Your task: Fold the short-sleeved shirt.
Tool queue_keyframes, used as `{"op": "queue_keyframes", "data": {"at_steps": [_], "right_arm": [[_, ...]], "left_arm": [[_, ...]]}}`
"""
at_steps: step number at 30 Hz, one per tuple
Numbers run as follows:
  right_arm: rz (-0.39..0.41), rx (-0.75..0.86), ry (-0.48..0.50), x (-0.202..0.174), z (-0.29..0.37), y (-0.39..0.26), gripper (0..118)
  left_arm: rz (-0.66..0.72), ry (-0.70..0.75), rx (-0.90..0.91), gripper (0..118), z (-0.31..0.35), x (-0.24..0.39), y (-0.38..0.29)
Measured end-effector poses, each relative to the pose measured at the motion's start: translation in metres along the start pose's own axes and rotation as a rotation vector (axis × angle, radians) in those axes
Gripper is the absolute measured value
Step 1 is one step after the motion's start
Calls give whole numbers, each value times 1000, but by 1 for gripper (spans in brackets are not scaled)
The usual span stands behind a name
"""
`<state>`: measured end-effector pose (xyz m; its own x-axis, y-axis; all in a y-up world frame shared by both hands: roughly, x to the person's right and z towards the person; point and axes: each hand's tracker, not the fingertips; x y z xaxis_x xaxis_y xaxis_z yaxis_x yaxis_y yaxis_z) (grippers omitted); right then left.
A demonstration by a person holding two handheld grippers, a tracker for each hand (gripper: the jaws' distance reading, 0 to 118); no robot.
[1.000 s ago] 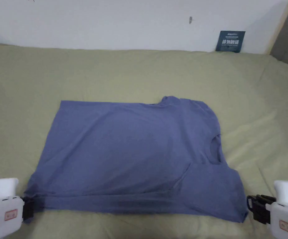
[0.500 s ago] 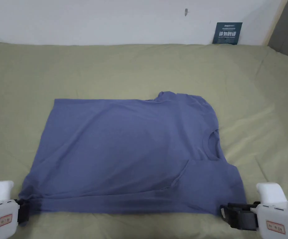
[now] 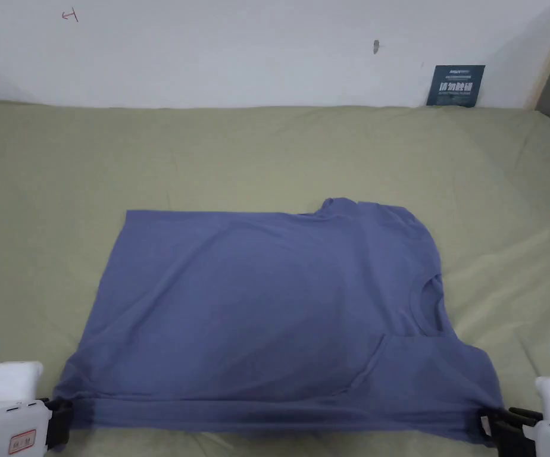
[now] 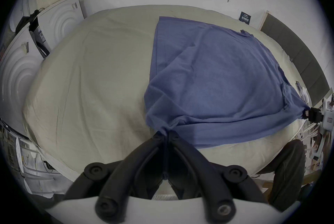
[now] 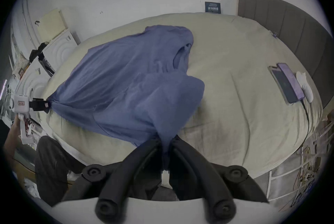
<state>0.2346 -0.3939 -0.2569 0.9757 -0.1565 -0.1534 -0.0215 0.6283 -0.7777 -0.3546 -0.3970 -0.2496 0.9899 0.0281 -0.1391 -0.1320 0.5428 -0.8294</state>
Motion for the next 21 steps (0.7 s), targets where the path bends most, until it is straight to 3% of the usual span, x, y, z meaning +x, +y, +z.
{"op": "queue_keyframes", "data": {"at_steps": [11, 21], "right_arm": [[88, 86, -21, -20, -11, 119, 7], [48, 4, -46, -13, -115, 214, 7]], "left_arm": [[-65, -31, 75, 2, 2, -6, 99], [-29, -42, 8, 2, -83, 1, 193]]}}
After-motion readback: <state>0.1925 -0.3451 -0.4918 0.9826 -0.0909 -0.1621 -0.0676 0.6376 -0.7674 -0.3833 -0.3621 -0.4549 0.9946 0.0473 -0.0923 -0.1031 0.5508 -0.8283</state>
